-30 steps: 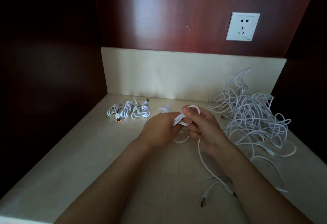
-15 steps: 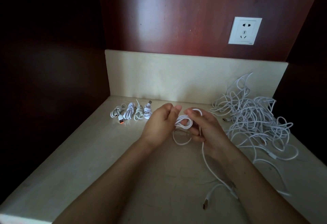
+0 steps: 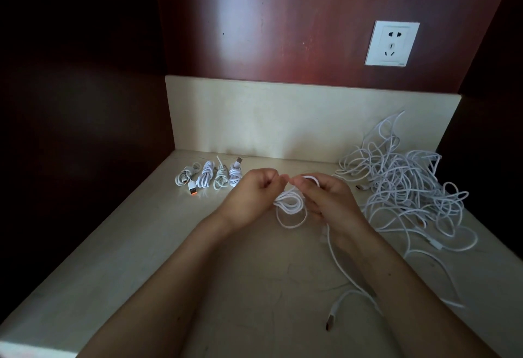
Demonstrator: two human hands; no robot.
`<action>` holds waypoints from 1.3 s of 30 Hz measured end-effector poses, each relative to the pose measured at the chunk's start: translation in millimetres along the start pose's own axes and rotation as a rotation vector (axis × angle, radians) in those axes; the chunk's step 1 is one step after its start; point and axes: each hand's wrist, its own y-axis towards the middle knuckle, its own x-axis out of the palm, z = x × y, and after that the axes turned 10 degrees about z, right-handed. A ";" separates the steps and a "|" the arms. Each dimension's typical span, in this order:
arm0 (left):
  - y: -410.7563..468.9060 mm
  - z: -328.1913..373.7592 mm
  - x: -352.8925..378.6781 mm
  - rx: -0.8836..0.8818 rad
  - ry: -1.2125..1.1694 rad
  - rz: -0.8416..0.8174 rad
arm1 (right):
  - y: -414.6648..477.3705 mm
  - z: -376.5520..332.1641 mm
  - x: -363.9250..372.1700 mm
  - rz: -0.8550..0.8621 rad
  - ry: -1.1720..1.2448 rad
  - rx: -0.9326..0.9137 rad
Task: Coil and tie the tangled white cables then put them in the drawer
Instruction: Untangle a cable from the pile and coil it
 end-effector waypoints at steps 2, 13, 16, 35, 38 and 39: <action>-2.1 4.5 0.0 -0.006 -0.074 -0.042 | 0.4 3.1 2.1 0.009 0.030 0.070; 1.5 18.1 -8.0 -0.059 -0.206 0.428 | -8.2 23.5 19.7 -0.186 -0.360 -0.293; 1.0 6.4 -12.9 0.013 0.031 0.468 | -14.5 24.5 21.4 -0.312 -0.575 -0.472; -17.6 16.9 15.2 0.177 -0.021 0.032 | 1.7 18.4 6.5 0.237 -0.342 -0.532; -17.2 24.4 14.8 0.093 -0.195 -0.023 | 5.3 16.7 2.1 0.273 -0.283 -0.556; -16.6 26.2 14.3 0.067 -0.226 -0.014 | 5.5 17.0 2.0 0.279 -0.280 -0.568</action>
